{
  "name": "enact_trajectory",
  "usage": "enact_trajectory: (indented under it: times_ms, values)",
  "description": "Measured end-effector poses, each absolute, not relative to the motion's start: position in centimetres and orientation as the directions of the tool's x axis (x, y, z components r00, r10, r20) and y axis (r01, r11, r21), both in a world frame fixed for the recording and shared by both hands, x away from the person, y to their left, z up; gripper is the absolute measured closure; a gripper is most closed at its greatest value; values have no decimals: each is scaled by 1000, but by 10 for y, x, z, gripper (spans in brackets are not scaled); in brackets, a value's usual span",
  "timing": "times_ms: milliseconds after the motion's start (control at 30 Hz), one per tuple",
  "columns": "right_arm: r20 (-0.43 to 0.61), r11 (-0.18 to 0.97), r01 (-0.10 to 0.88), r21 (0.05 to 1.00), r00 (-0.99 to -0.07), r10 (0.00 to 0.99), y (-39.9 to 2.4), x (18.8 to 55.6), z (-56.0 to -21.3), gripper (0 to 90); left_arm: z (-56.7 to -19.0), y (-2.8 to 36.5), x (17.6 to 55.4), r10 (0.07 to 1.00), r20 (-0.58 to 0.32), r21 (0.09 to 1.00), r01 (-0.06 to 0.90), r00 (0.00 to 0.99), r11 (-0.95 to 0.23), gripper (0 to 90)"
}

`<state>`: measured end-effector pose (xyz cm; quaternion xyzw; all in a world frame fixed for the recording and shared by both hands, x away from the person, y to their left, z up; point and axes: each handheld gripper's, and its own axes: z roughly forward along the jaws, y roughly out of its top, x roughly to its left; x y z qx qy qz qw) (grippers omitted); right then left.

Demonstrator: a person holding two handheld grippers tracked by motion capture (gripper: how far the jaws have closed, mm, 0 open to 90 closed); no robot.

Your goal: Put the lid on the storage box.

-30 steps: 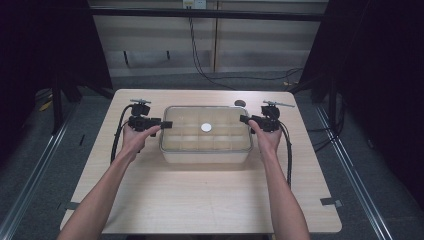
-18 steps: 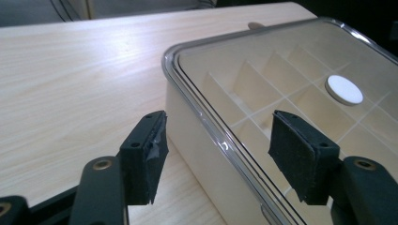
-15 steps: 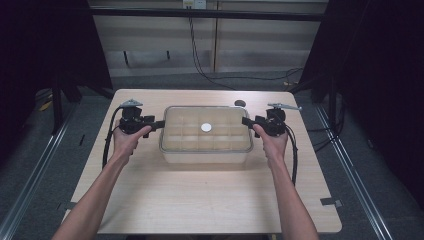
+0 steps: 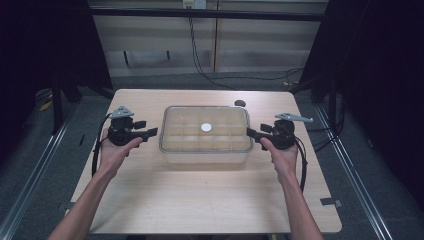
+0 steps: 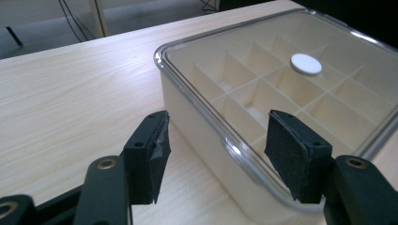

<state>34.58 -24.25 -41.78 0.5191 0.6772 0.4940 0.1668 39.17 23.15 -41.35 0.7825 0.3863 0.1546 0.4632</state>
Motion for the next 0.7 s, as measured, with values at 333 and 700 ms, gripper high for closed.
enact_trajectory:
  times_ms: [333,700]
  values:
    - [286,-8,535,845,-439,852,-248,312,-420,296,-414,247,358,702,-119,846,442,702,-298,381]
    - [289,10,556,831,-447,846,-254,271,-430,274,-440,266,318,675,-230,806,526,701,-272,326]
